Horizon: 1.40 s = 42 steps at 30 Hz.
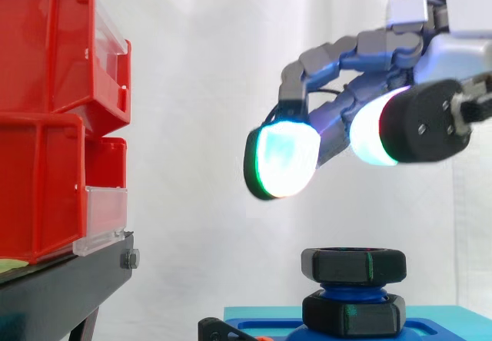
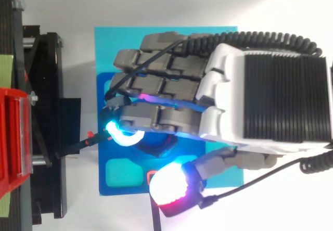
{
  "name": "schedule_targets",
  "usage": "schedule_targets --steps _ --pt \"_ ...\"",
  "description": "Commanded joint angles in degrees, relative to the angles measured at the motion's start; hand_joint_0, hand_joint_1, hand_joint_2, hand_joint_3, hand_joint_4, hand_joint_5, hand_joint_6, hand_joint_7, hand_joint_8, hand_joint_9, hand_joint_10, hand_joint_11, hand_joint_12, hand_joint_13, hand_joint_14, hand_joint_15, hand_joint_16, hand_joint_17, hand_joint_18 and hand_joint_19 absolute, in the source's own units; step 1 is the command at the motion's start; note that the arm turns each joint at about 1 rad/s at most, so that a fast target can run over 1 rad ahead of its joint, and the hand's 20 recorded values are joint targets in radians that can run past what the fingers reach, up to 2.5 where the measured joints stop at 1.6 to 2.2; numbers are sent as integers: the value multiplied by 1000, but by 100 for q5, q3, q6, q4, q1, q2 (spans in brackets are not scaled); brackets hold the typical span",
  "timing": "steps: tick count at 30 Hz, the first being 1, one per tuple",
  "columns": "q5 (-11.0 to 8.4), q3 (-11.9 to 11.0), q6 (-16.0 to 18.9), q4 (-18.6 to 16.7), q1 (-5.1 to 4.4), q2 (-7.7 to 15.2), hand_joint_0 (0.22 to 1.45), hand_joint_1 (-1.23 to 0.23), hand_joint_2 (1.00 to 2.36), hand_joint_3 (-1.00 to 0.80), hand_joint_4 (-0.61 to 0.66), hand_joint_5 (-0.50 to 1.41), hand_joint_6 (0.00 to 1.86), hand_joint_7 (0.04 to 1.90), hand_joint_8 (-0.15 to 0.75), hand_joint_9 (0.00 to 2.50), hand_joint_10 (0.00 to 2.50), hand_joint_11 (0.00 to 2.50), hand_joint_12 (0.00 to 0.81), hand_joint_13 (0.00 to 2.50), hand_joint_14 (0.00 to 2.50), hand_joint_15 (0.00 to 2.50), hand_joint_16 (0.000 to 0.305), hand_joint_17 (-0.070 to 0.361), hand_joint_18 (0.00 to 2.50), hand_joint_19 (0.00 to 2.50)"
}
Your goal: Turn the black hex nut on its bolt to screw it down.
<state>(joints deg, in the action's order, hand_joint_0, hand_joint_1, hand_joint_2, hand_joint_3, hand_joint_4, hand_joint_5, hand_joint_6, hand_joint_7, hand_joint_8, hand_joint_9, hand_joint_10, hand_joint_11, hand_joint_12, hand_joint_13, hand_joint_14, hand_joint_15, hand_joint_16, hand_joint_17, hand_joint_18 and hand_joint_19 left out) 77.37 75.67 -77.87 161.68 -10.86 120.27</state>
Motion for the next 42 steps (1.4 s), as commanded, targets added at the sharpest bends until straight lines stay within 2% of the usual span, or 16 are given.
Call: schedule_targets --steps 1,7,8,11,13,18,19,20,25,27,28,36,42 --pt "24 -43 -185 -40 -4 111 502 -476 1000 -500 140 -78 504 1137 227 549 0 45 309 478 0 0 56 126 450 236" --pt "94 -43 -360 -23 5 111 498 -452 1000 -500 141 -80 504 1106 228 546 0 38 312 478 0 0 56 126 454 242" --pt "173 -43 -571 -49 5 111 497 -435 1000 -500 140 -80 504 1102 228 544 2 41 312 478 0 0 56 126 447 242" --pt "182 -43 -703 -84 5 119 494 -386 1000 -500 136 -80 504 1086 229 546 0 36 313 477 0 0 57 127 450 241" --pt "173 -43 -703 -111 -4 119 492 -353 1000 -500 139 -80 504 1074 228 547 0 28 315 476 0 0 57 128 446 241" --pt "173 -61 -703 -295 -4 330 493 -307 1000 -500 141 -78 504 1070 228 545 0 33 316 470 0 0 57 128 438 251" --pt "173 -87 -703 -348 -4 401 492 -306 1000 -500 137 -78 504 1066 229 547 0 29 315 470 0 0 57 128 438 251" --pt "173 -237 -686 -410 -4 445 493 -305 1000 -500 139 -78 504 1067 230 547 0 24 316 470 0 0 57 128 440 249" --pt "191 -342 -686 -225 5 453 495 -298 1000 -500 138 -74 504 1075 227 546 0 23 315 468 0 0 57 128 437 248" --pt "200 -342 -686 -225 5 453 495 -296 1000 -500 135 -72 504 1082 229 543 2 28 315 468 0 0 57 128 434 251" --pt "200 -342 -694 -243 5 550 497 -292 1000 -500 135 -72 504 1082 227 547 0 22 314 467 0 0 57 128 436 254" --pt "261 -342 -853 -304 -4 550 503 -282 1000 -500 138 -59 504 1157 224 550 0 19 312 468 0 0 56 126 433 256" --pt "428 -342 -1020 -243 -4 559 505 -280 1000 -500 127 -51 504 1223 225 552 0 34 312 471 0 0 56 125 434 256"
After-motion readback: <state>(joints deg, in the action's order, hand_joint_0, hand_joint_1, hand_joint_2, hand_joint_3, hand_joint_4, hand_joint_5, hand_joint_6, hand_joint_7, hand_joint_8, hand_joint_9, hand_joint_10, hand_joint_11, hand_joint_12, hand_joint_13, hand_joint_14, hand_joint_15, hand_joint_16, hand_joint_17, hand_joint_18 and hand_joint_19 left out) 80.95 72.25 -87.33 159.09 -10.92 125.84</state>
